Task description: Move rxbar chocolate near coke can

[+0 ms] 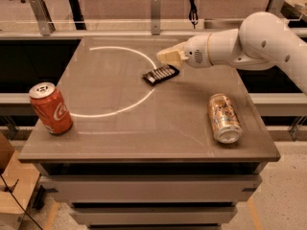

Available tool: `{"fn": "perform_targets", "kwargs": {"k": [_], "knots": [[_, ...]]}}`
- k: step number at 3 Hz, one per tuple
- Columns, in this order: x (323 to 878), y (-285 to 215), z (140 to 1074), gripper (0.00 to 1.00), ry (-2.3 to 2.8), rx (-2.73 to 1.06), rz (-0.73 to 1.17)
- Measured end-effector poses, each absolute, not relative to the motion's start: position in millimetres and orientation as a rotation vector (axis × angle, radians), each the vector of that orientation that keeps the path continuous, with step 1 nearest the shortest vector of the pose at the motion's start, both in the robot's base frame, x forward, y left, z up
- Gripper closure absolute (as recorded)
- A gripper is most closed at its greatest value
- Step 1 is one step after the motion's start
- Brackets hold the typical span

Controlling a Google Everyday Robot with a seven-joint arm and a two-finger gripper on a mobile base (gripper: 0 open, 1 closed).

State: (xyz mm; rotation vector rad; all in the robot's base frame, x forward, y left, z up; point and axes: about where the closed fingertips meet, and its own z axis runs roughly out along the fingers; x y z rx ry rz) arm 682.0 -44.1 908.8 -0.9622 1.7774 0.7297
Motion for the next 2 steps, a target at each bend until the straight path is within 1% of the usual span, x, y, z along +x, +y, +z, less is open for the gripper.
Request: {"fn": "perform_targets", "kwargs": {"k": [2], "knots": [[682.8,-32.8,888.3,0.13,1.771,-0.946,0.788]]}}
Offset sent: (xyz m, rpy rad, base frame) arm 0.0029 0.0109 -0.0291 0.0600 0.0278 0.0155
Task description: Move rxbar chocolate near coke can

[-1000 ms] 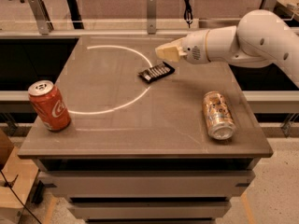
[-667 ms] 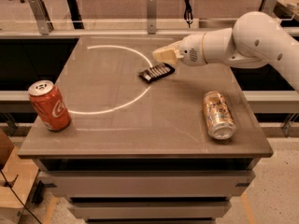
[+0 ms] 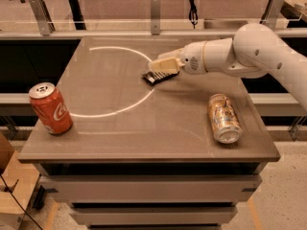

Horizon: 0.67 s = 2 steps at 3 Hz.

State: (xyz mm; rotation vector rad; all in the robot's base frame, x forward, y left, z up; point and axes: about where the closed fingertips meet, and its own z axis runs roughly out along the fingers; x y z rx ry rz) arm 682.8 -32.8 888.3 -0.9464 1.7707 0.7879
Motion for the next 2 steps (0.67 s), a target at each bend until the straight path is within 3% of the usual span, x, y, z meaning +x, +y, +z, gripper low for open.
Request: {"fn": "perform_targets", "kwargs": {"k": [1,2], "knots": [[699.5,-35.9,859.0,0.00,1.775,-0.878,0.842],[699.6,-35.6,858.4,0.00,1.776,-0.878,0.843]]}}
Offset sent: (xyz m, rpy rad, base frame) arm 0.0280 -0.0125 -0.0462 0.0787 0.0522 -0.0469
